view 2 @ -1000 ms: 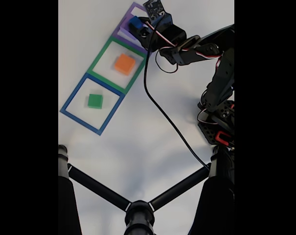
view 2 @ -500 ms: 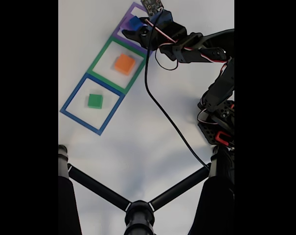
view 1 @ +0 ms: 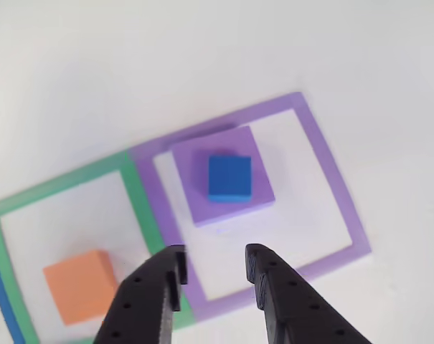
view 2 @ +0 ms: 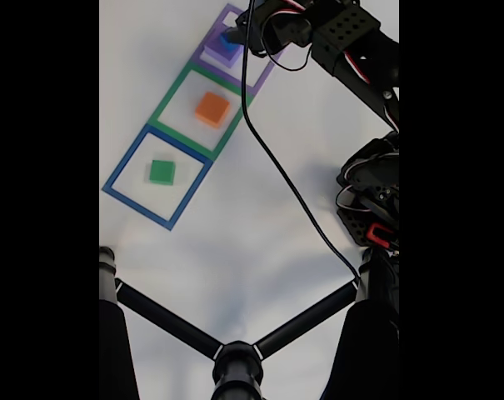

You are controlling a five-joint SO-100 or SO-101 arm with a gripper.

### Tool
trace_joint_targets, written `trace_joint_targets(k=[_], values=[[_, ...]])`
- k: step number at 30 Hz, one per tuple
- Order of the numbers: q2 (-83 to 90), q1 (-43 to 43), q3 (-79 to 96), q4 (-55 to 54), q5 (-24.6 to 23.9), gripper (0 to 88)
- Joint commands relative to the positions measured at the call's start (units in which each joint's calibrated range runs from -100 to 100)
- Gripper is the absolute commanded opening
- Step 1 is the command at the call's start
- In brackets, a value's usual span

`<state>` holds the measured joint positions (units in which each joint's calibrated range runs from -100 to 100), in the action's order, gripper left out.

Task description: Tower of hanoi

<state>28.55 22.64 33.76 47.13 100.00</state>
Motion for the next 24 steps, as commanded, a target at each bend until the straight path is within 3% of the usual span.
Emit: trace_joint_targets(k=[1, 7, 13, 24], values=[[9.27, -4.08, -5.73, 13.86, 0.00, 0.0], [14.00, -10.33, -12.00, 27.70, 0.00, 0.0], [16.08, -16.35, -17.00, 33.61, 0.00, 0.0], [18.49, -26.88, -12.09, 31.82, 0.00, 2.0]])
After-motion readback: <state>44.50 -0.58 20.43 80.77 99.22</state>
